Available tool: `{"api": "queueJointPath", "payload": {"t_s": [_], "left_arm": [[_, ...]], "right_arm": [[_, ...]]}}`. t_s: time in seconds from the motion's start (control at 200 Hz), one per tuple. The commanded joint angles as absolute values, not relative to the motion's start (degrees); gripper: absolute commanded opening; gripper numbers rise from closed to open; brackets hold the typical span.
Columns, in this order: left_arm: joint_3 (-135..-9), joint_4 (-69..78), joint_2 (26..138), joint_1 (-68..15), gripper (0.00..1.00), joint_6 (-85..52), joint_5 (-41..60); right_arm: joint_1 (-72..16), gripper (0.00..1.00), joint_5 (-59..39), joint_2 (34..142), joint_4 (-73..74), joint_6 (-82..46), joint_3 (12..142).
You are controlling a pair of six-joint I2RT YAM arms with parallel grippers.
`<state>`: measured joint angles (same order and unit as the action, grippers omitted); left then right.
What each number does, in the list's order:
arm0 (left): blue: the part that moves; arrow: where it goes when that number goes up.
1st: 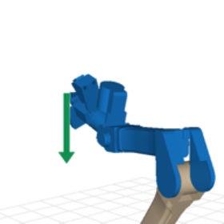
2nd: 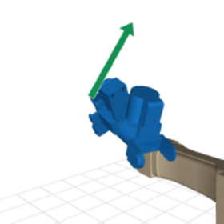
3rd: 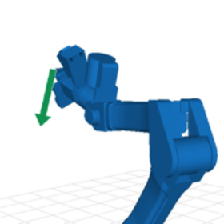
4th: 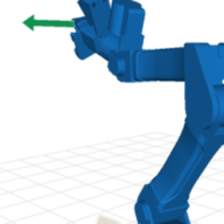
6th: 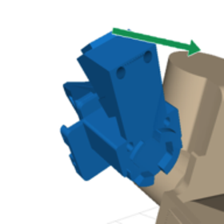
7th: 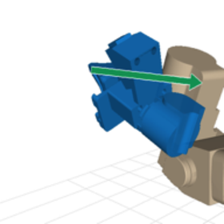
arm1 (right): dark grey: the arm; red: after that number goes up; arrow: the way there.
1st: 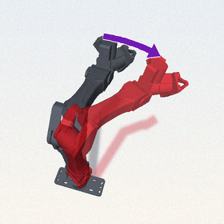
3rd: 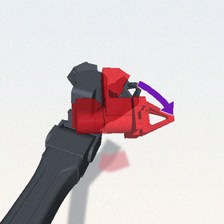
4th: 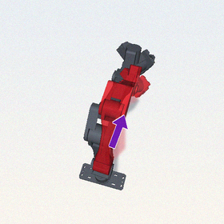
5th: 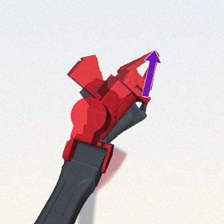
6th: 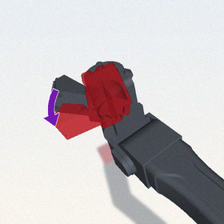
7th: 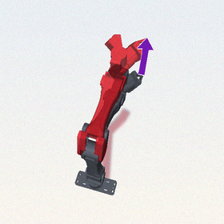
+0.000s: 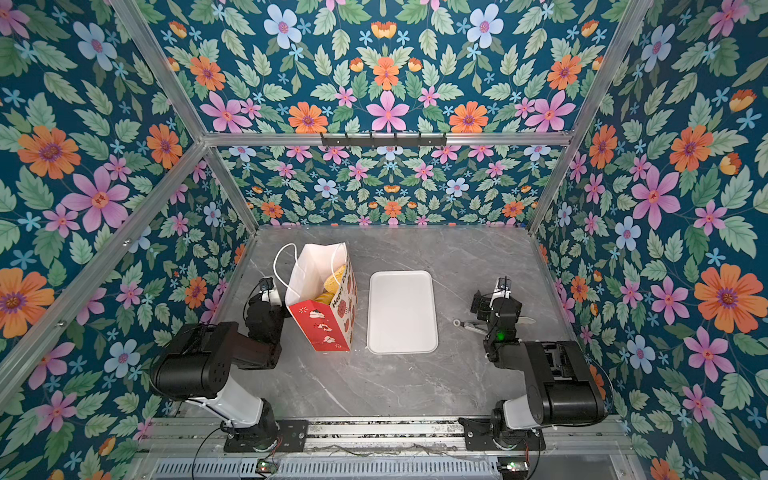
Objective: Take the fake bread out of the paper bag
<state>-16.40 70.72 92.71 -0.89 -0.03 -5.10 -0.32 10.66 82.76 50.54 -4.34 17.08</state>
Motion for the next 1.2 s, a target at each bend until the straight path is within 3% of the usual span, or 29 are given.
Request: {"api": "queueJointPath", "payload": {"t_s": [0.0,0.175,0.38,0.545,0.73,0.86,1.015,1.195], "left_arm": [[-16.4,71.6,92.5,-0.9,1.00,0.1,-5.2],[-15.3,70.8,89.2,-0.8,1.00,-2.0,-9.7],[-17.2,56.9,70.5,-1.0,0.94,-5.7,-13.3],[-28.5,26.6,56.1,-1.4,0.94,-19.3,-15.2],[-41.8,-8.3,41.6,-1.4,0.85,-24.1,-1.5],[-49.9,-22.7,36.6,-1.4,0.77,-22.6,10.3],[-56.5,-31.9,37.9,-1.4,0.75,-17.7,25.3],[-57.2,-34.3,41.8,-1.4,0.72,-13.0,35.3]], "right_arm": [[-0.3,0.99,10.5,82.6,51.8,-4.7,17.4],[-1.5,0.99,10.7,79.7,50.2,-3.0,17.1],[-6.4,0.99,17.3,70.7,35.9,0.0,22.0],[-7.9,0.98,18.2,64.6,23.8,-3.8,26.2],[-8.0,0.96,18.0,64.0,25.0,-4.3,23.7],[-8.0,0.96,18.6,67.5,24.5,-5.0,24.8],[-8.9,0.96,18.3,71.0,24.0,-4.7,26.6],[-9.3,0.96,17.3,72.3,23.5,-4.9,27.2]]}}
